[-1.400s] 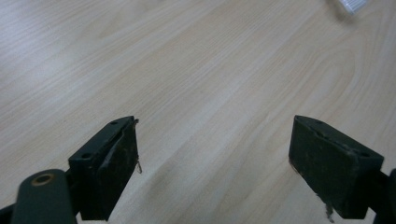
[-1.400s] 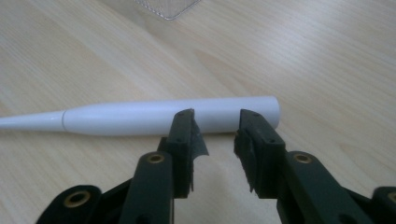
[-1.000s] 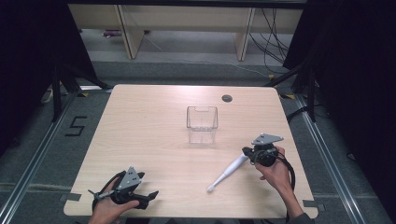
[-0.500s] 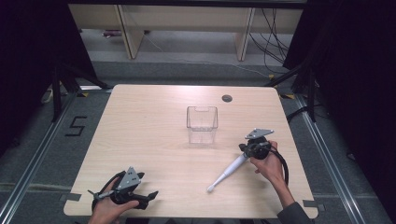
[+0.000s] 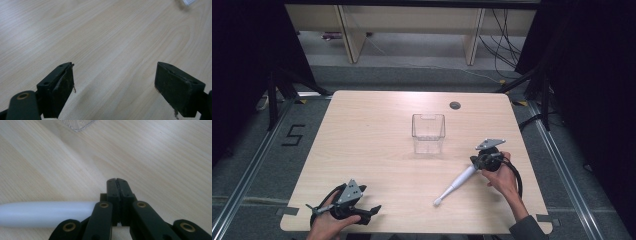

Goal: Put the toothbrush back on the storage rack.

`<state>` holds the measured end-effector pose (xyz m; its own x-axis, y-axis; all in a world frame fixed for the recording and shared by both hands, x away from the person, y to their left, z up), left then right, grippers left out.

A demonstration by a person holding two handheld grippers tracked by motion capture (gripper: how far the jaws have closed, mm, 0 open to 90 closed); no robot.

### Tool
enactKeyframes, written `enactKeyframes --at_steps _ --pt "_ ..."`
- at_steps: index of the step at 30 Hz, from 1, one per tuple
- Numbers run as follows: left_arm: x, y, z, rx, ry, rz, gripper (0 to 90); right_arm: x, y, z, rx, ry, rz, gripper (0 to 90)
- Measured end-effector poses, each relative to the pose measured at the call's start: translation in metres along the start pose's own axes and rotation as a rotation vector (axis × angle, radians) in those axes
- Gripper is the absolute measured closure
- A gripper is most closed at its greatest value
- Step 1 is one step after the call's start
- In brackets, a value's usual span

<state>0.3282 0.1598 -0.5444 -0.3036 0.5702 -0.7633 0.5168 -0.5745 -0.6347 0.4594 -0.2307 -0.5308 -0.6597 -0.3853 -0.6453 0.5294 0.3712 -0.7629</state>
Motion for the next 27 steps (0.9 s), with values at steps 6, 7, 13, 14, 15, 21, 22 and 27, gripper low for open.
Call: enactKeyframes --at_steps 6,7,13,14,15,21,22,27 --pt "-0.001 -0.002 -0.001 -0.008 -0.004 0.006 15.3 0.004 -0.004 0.005 -0.004 -0.014 -0.013 89.8" --pt "-0.001 -0.002 -0.001 -0.006 0.001 0.003 15.3 0.005 -0.003 0.005 -0.004 -0.021 0.004 89.8" --pt "-0.002 -0.001 0.001 0.001 -0.012 0.018 15.3 0.014 -0.01 0.003 -0.009 -0.019 0.003 89.6" --pt "-0.002 -0.001 0.001 0.001 -0.012 0.018 15.3 0.016 -0.013 0.001 -0.016 -0.015 -0.023 89.7" --pt "-0.001 -0.002 -0.001 -0.004 0.006 0.0 15.3 0.018 -0.012 0.0 -0.015 -0.022 -0.008 89.7" --pt "-0.001 -0.002 -0.001 -0.008 -0.003 0.012 15.2 0.027 -0.018 -0.006 -0.005 -0.034 -0.039 89.4" --pt "-0.001 -0.003 -0.001 -0.009 0.009 0.003 15.3 0.028 -0.019 -0.006 -0.003 -0.038 -0.035 89.4" --pt "-0.001 -0.002 -0.002 -0.008 0.017 0.003 15.3 0.04 -0.029 -0.007 -0.003 -0.02 -0.05 89.1"
Point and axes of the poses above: each handheld gripper's, and its own axes: y roughly forward along the jaws, x roughly out of its underside, z roughly to its right, the point moved 6 cm from there along y, roughly forward along the jaws, and after that the axes turned 9 degrees about y, right-handed, at the moved point
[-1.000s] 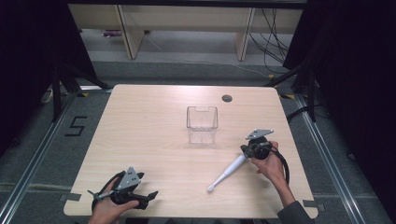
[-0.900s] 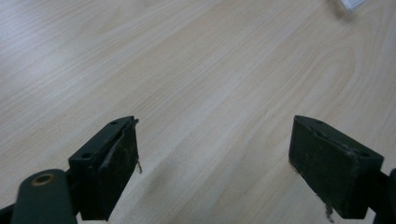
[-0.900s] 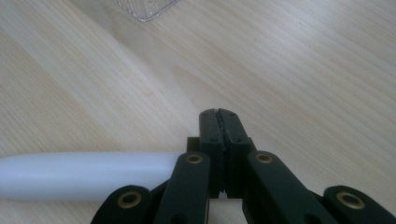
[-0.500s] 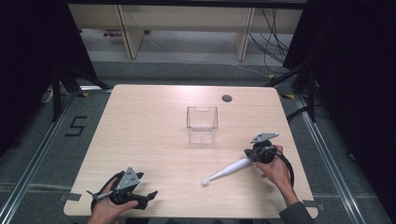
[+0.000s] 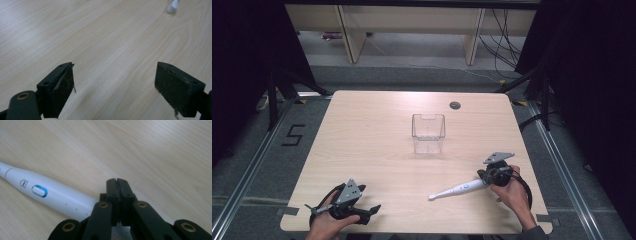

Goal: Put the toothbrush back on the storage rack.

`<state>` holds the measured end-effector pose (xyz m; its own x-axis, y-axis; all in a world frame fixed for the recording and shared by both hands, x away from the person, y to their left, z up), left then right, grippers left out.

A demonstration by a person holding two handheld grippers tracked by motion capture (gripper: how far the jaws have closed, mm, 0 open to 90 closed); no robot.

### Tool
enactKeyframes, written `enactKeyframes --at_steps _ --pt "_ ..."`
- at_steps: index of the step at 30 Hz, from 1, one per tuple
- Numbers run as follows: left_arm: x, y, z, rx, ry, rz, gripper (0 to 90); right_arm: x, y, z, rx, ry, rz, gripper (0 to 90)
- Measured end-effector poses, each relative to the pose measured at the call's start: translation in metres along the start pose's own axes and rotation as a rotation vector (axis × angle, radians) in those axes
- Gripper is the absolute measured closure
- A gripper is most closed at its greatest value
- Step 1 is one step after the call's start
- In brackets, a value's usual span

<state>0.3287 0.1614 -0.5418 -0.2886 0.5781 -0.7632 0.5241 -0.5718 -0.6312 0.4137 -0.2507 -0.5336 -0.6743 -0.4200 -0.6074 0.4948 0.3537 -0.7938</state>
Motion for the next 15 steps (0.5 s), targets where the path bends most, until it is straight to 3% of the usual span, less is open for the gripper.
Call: enactKeyframes --at_steps 11,12,15 --pt "-0.001 0.0 0.001 0.003 -0.008 -0.003 15.3 0.024 -0.015 -0.013 -0.015 0.017 -0.009 87.9" --pt "-0.001 0.0 0.001 0.003 -0.007 -0.004 15.2 0.026 -0.017 -0.012 -0.012 -0.001 -0.014 87.9" --pt "-0.001 0.0 0.001 0.001 -0.005 -0.006 15.2 0.032 -0.021 -0.016 -0.024 0.024 -0.024 87.4"
Point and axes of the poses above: each handheld gripper's, and its own axes: y roughly forward along the jaws, x roughly out of its underside, z roughly to its right, the point moved 6 cm from there along y, roughly forward along the jaws, and after that the axes turned 9 degrees about y, right-handed, at the moved point
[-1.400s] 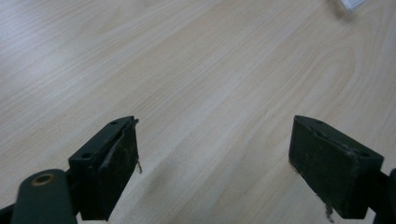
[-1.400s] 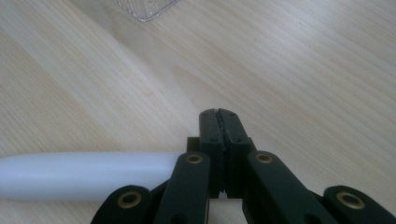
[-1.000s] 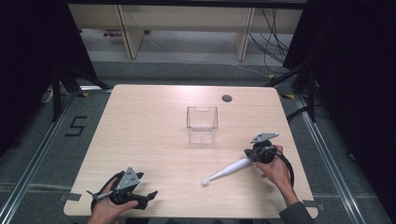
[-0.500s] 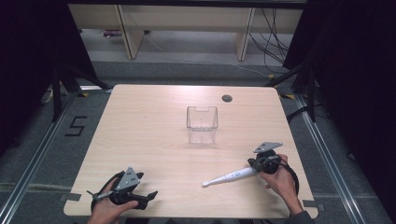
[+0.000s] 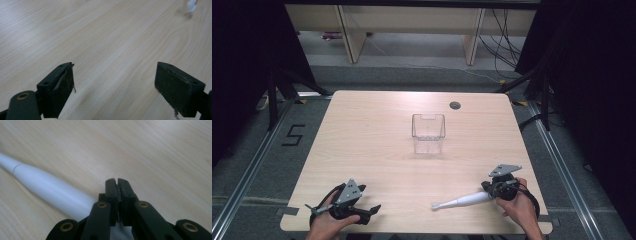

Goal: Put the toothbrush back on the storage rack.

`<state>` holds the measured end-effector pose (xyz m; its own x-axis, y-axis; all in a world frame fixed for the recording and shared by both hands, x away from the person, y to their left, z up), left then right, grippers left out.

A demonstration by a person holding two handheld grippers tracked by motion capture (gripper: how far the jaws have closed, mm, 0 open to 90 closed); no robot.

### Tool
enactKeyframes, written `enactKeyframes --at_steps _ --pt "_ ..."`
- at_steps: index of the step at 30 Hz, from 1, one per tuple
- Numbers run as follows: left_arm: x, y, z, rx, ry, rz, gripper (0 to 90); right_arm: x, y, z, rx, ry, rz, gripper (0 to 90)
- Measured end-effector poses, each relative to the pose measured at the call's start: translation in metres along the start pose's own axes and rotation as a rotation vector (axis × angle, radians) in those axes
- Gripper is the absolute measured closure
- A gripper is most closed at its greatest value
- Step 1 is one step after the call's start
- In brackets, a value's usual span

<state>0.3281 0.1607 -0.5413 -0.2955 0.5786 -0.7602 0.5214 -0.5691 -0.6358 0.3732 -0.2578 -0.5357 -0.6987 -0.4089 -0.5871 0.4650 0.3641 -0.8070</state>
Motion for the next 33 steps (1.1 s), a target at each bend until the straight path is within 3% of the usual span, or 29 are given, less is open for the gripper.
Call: enactKeyframes --at_steps 3,5,7,9,10,17,19,20,21,22,23,27,29,30,33 --pt "0.0 -0.001 0.0 0.004 -0.003 0.003 15.2 0.003 -0.001 0.0 0.008 -0.001 0.011 87.0" --pt "0.0 0.0 0.0 0.001 -0.006 0.005 15.3 0.007 -0.005 -0.002 0.002 0.014 -0.016 86.9" --pt "0.0 0.0 0.0 0.001 -0.002 -0.001 15.3 0.009 -0.007 -0.001 0.014 -0.005 0.006 86.8" --pt "0.0 0.0 0.0 0.001 -0.004 0.003 15.2 0.016 -0.011 -0.008 -0.008 0.069 -0.019 86.3" --pt "0.0 0.0 0.0 0.001 -0.004 0.003 15.2 0.018 -0.012 -0.009 -0.006 0.072 -0.019 86.3" --pt "-0.001 0.001 0.001 0.006 -0.014 0.009 15.2 0.023 -0.019 -0.008 -0.001 0.049 -0.024 84.6" --pt "0.0 0.001 0.001 0.006 -0.013 0.009 15.2 0.022 -0.018 -0.007 -0.005 0.034 0.003 84.0" --pt "0.0 0.001 0.001 0.017 -0.011 0.006 15.3 0.023 -0.021 -0.011 -0.003 0.078 -0.02 80.7" --pt "0.0 0.001 0.001 0.017 -0.011 0.006 15.2 0.023 -0.021 -0.011 -0.003 0.078 -0.02 80.7" --pt "0.0 0.002 0.001 0.007 -0.017 0.017 15.2 0.019 -0.025 -0.012 0.003 0.081 -0.007 75.3" --pt "0.001 0.001 -0.001 0.0 -0.001 0.0 15.2 0.017 -0.027 -0.014 -0.002 0.07 -0.008 72.4" --pt "0.002 0.001 -0.003 -0.006 -0.007 -0.006 15.3 0.005 -0.039 -0.018 -0.009 0.008 -0.031 61.1" --pt "0.002 0.0 -0.003 -0.008 -0.01 -0.011 15.3 0.002 -0.04 -0.023 -0.014 0.013 -0.034 59.2" --pt "0.001 0.001 -0.002 -0.003 -0.024 0.005 15.3 -0.003 -0.039 -0.025 -0.024 -0.04 -0.068 56.0" --pt "0.002 0.0 -0.003 -0.01 -0.011 -0.006 15.3 -0.008 -0.033 -0.031 -0.027 -0.095 -0.134 54.8"
Point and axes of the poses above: each handheld gripper's, and its own axes: y roughly forward along the jaws, x roughly out of its underside, z roughly to its right, the point moved 6 cm from there along y, roughly forward along the jaws, and after that the axes turned 9 degrees about y, right-handed, at the moved point
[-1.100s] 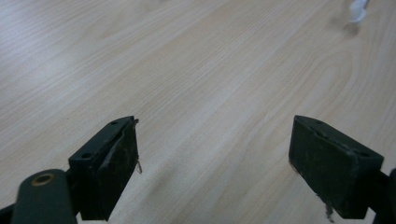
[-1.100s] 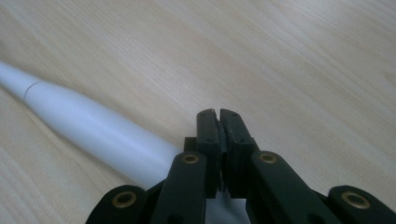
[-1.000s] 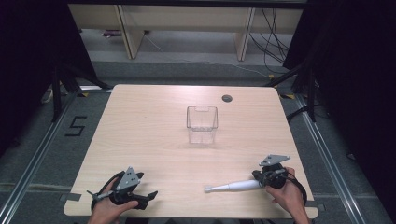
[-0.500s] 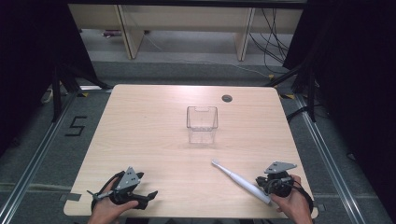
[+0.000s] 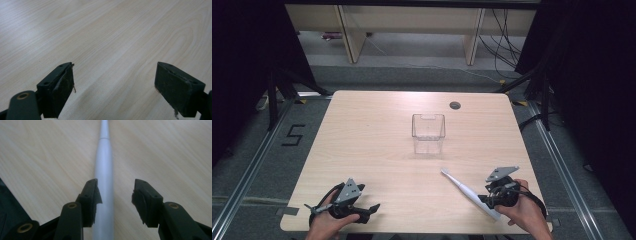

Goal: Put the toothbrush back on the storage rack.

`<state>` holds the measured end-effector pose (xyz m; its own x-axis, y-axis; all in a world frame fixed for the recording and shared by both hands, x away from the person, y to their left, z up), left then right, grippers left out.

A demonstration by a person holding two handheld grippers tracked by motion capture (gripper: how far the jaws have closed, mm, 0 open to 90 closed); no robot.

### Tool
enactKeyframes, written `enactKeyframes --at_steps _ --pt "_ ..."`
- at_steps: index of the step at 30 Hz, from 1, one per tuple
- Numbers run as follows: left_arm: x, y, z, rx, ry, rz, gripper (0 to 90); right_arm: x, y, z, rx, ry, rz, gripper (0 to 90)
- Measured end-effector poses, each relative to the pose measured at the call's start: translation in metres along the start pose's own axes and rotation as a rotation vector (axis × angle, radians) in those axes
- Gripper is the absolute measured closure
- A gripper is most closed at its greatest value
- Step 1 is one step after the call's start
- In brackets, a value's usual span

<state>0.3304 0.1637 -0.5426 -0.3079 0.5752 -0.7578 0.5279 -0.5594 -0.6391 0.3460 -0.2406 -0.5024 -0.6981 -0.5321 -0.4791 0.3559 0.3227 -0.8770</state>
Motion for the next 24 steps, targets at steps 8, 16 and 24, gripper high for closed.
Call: enactKeyframes --at_steps 8,16,24 --pt "0.0 0.001 0.0 0.003 0.003 0.007 15.2 -0.013 0.016 -0.01 -0.01 -0.048 -0.131 53.6" --pt "-0.001 0.0 0.001 0.009 -0.003 0.011 15.3 -0.022 0.033 -0.014 -0.012 -0.106 -0.23 55.4" --pt "-0.001 0.0 0.001 0.009 -0.003 0.012 15.3 -0.025 0.042 -0.011 -0.002 -0.119 -0.308 57.6"
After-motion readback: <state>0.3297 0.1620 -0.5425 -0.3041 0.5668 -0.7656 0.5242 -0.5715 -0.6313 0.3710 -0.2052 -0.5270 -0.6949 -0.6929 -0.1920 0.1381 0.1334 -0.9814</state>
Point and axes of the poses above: each handheld gripper's, and its own axes: y roughly forward along the jaws, x roughly out of its underside, z roughly to its right, the point moved 6 cm from there along y, roughly forward along the jaws, and after that the axes turned 9 degrees about y, right-handed, at the moved point
